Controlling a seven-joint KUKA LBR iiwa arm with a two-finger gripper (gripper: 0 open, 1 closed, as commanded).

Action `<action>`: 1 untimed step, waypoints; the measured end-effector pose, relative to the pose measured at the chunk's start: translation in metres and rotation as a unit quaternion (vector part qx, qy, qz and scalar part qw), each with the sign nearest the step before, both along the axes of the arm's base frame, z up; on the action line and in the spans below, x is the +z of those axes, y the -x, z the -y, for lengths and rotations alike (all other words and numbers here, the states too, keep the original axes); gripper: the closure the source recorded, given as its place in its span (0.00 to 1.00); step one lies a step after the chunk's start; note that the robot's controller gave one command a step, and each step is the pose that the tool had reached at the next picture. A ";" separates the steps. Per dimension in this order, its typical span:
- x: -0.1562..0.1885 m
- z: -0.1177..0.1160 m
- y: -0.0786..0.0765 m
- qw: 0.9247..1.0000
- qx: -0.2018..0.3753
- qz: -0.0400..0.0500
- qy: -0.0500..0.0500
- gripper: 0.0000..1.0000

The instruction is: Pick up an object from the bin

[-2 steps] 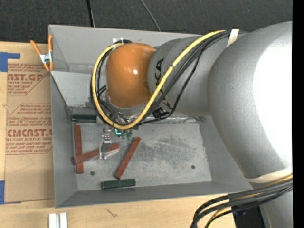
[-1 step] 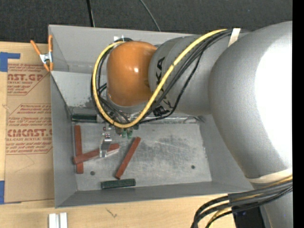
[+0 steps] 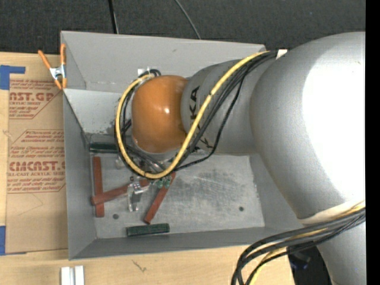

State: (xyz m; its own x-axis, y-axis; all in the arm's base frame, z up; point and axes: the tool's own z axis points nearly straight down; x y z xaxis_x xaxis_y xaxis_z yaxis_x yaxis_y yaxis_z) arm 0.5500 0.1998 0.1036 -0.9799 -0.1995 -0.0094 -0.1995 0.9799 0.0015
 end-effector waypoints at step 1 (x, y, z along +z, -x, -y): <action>-0.017 0.004 0.008 0.997 0.072 -0.005 0.002 0.00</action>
Offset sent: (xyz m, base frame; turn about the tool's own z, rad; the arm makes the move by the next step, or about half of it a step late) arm -0.0105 -0.0128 -0.0036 -0.0904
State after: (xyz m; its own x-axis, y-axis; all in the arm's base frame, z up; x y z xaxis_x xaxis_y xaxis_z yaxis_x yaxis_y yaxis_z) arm 0.5417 0.1963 0.0868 -0.9409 -0.3387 0.0020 -0.3387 0.9409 0.0004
